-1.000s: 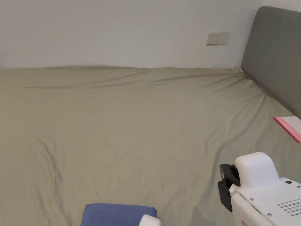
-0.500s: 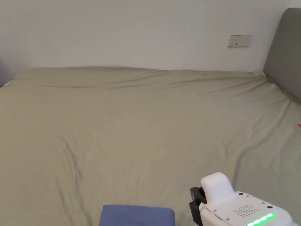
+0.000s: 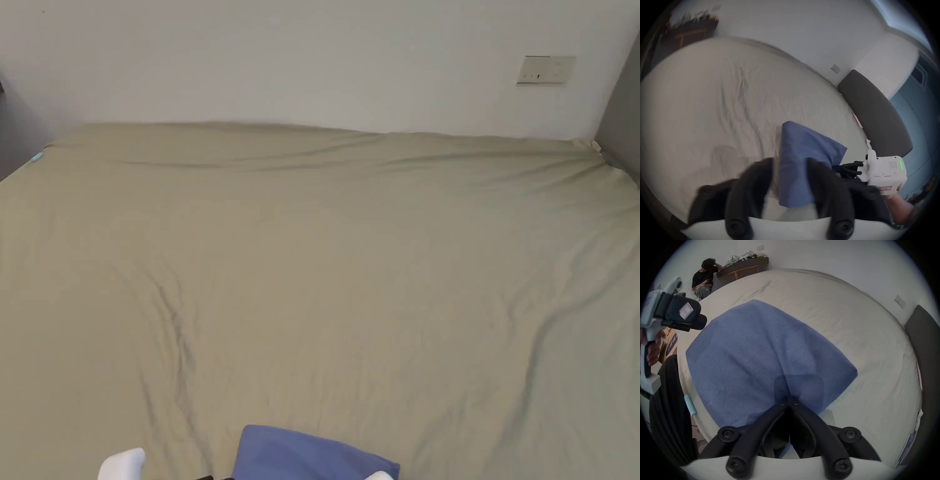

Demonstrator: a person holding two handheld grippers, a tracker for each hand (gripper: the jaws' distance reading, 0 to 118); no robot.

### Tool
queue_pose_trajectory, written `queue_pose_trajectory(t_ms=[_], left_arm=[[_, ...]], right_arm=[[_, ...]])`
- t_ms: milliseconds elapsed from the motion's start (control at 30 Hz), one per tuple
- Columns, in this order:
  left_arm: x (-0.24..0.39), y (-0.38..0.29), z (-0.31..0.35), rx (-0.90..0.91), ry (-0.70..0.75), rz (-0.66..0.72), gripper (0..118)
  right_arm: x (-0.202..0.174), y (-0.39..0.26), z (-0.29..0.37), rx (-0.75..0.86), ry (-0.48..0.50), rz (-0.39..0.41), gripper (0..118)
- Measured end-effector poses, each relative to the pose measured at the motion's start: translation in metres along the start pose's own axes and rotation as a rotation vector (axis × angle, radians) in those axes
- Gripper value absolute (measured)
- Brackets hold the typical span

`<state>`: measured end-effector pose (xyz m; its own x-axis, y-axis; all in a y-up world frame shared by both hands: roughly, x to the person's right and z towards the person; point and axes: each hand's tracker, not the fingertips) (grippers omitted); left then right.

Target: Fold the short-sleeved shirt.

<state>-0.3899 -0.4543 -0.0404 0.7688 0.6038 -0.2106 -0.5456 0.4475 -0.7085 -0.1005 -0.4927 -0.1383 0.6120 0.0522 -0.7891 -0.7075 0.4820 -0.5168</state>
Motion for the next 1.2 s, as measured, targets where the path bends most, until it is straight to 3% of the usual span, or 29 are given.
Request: queue_pose_trajectory(t_ms=[33,100,167,300,367,400,433,467,533,700,800,900,933,1200], left_arm=[[-0.005,0.006,-0.006,-0.035,-0.058,0.022,100],[-0.015,0.017,-0.022,-0.086,-0.165,0.097,111],[-0.035,0.029,-0.042,-0.140,-0.205,0.197,111],[-0.048,0.032,-0.083,-0.263,-0.391,0.374,109],[-0.019,0.031,-0.080,-0.262,-0.477,0.414,99],[-0.006,0.026,-0.081,-0.275,-0.418,0.395,77],[0.002,0.018,-0.089,-0.290,-0.306,0.341,34],[0.007,0.007,-0.097,-0.299,-0.216,0.285,30],[-0.002,0.003,-0.095,-0.244,-0.343,0.374,30],[0.034,-0.010,-0.078,-0.215,-0.221,0.300,29],[0.062,-0.018,-0.061,-0.189,-0.148,0.210,29],[0.089,-0.032,-0.041,-0.158,-0.076,0.092,29],[0.034,0.008,-0.052,-0.139,-0.026,0.048,29],[0.024,0.008,-0.023,-0.062,0.207,-0.156,29]], right_arm=[[0.003,0.001,0.002,0.003,0.008,0.001,1],[0.009,0.001,0.003,0.004,0.042,-0.042,1],[0.013,0.000,0.001,0.009,0.066,-0.091,1],[0.017,-0.005,0.001,0.026,0.083,-0.116,1],[0.017,-0.006,0.001,0.031,0.085,-0.126,1],[0.016,-0.006,0.001,0.033,0.084,-0.130,1],[0.015,-0.007,0.000,0.035,0.080,-0.131,1],[0.015,-0.007,0.000,0.035,0.076,-0.128,1],[0.014,-0.006,-0.001,0.035,0.073,-0.118,1],[0.020,0.000,0.010,0.020,0.086,-0.131,2],[0.031,0.005,0.038,0.089,0.076,-0.191,1],[0.044,0.018,0.082,0.201,-0.019,-0.191,2],[0.047,0.023,0.096,0.233,-0.075,-0.184,1],[0.051,0.055,0.184,0.476,-0.322,-0.138,1]])
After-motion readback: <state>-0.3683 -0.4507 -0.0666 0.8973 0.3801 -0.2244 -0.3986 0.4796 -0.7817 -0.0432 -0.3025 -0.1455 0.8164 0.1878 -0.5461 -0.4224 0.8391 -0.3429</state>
